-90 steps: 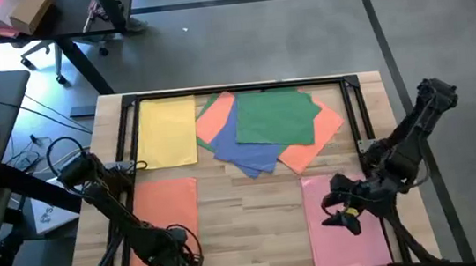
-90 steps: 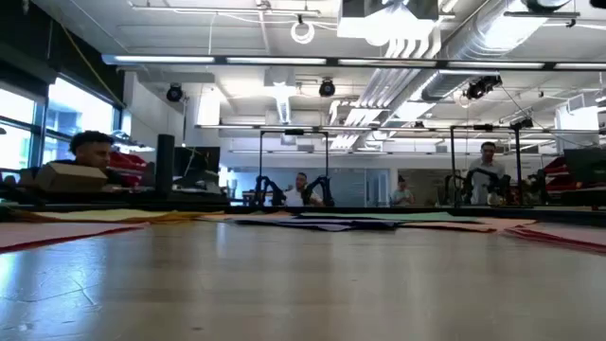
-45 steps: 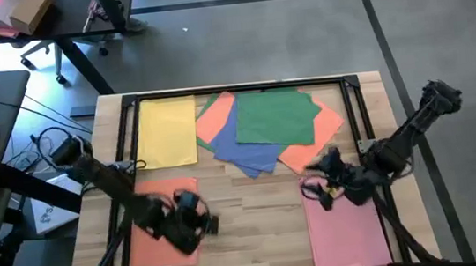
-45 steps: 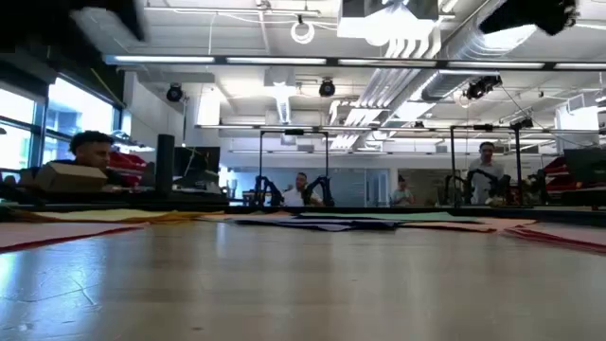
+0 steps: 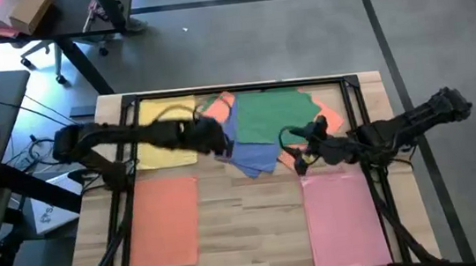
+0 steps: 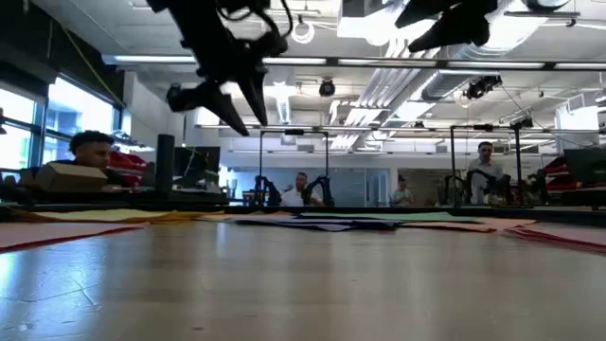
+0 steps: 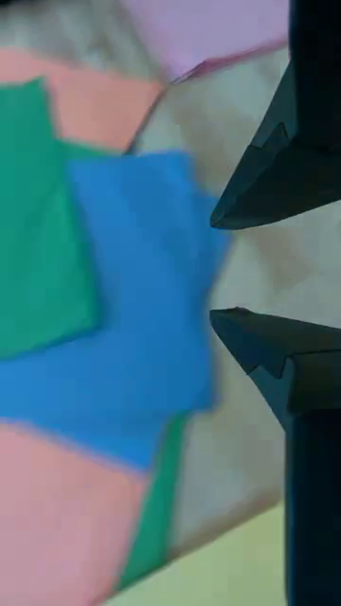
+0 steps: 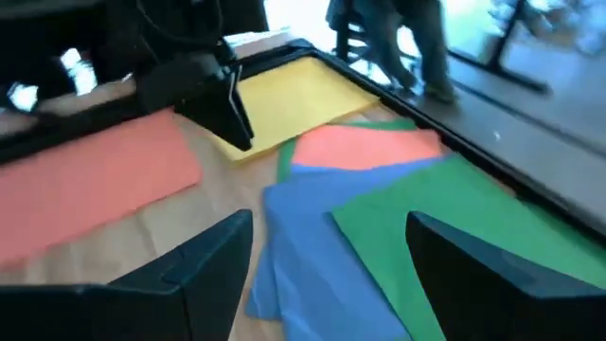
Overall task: Organize paper
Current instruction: Stack the orange paper on top of the other orange paper
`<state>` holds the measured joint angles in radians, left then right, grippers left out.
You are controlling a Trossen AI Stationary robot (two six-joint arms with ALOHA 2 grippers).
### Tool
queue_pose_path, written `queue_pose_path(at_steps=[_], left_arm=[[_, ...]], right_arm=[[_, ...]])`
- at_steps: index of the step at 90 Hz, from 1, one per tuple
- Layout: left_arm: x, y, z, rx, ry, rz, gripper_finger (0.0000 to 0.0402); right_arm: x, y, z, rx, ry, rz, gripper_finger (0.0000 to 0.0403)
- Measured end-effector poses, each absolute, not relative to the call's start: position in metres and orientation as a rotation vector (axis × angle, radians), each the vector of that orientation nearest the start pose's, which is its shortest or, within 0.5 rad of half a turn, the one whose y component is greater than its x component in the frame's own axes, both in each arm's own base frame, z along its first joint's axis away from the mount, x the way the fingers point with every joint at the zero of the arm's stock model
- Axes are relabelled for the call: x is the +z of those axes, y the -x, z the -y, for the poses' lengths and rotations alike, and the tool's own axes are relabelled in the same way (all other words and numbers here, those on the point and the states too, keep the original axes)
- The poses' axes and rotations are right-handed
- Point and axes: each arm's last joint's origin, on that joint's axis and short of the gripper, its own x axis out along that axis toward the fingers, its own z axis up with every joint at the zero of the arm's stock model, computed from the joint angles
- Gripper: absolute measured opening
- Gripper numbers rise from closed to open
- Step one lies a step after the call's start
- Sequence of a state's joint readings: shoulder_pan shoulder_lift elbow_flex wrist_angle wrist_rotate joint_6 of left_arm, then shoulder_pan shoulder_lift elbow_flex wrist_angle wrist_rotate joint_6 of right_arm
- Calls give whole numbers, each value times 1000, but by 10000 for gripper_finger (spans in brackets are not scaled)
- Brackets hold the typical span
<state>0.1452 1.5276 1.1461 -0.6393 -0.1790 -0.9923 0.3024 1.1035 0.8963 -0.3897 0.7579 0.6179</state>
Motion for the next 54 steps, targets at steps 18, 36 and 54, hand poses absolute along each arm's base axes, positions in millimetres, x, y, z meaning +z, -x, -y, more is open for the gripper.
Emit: queue_pose_path(at_steps=[18,36,54], left_arm=[[242,-296,-115,724,818,-826,168],[213,-290,-159,744,777,-923,207],[182,-294,-180,719,702,-1003,213]], right_arm=[[301,-219,-39,-773,-455,-203,264],[303,-219,-31,-823,-574,-134,264],[303,-221,-31,-780,-699,-133,264]])
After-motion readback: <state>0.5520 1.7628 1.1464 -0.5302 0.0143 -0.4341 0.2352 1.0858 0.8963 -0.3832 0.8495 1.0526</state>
